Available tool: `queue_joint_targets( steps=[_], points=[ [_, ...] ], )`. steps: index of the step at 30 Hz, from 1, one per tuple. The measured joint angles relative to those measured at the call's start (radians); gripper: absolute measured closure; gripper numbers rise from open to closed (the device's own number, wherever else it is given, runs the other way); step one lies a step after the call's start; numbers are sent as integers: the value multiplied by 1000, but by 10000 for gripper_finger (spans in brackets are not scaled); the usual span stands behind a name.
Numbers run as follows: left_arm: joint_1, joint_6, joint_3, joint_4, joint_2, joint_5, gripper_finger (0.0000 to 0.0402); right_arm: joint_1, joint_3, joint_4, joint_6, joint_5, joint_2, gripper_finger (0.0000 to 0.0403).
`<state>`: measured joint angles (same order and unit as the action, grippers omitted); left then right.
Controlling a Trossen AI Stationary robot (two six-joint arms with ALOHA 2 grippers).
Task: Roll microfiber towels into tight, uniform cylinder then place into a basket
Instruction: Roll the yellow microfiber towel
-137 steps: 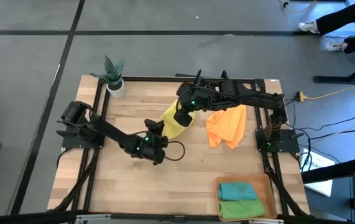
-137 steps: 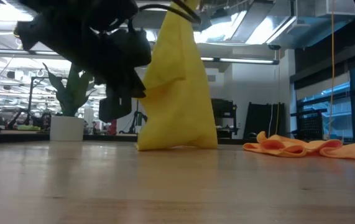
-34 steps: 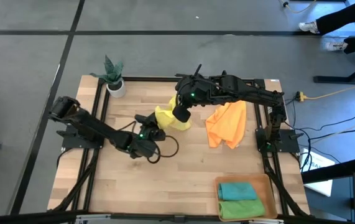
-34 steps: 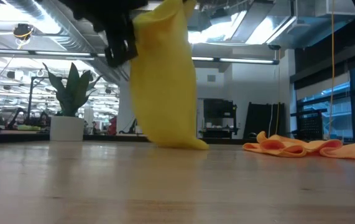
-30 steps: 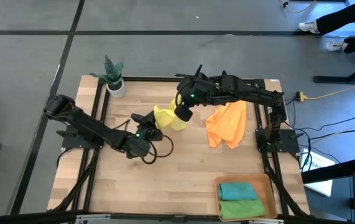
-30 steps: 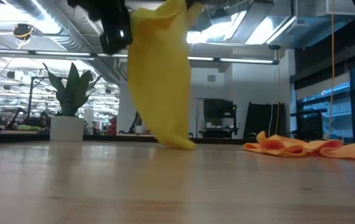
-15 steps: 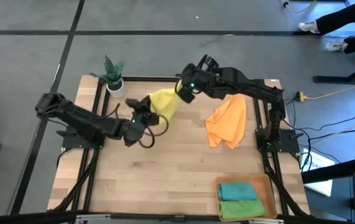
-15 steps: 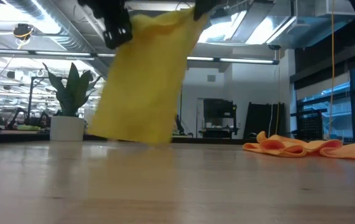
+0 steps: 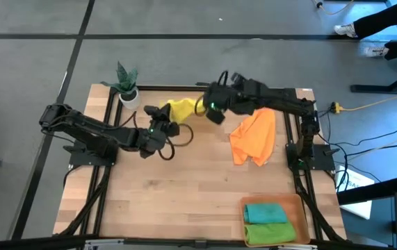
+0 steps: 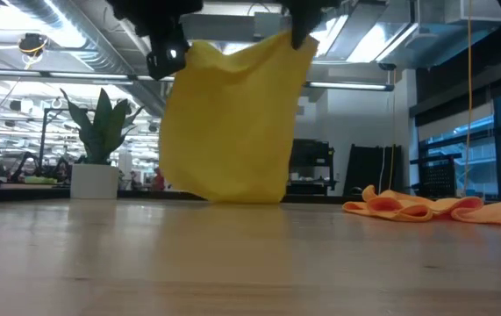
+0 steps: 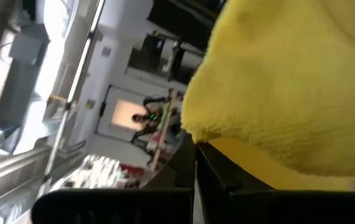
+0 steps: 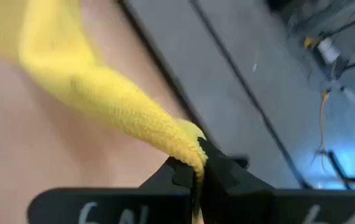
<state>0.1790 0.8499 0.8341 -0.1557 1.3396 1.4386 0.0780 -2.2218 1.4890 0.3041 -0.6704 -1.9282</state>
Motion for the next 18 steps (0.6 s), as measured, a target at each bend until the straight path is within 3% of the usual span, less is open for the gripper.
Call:
queue_joint_targets(
  steps=[6, 15, 18],
  points=[
    [125, -293, 0, 180, 0, -36, 401, -106, 217, 24, 139, 45, -1, 393],
    [260, -910, 0, 543, 0, -398, 401, -263, 488, -143, 251, 102, -2, 393],
    [302, -1044, -1, 624, 0, -543, 401, -314, 553, -222, 269, 112, -2, 393]
  ],
)
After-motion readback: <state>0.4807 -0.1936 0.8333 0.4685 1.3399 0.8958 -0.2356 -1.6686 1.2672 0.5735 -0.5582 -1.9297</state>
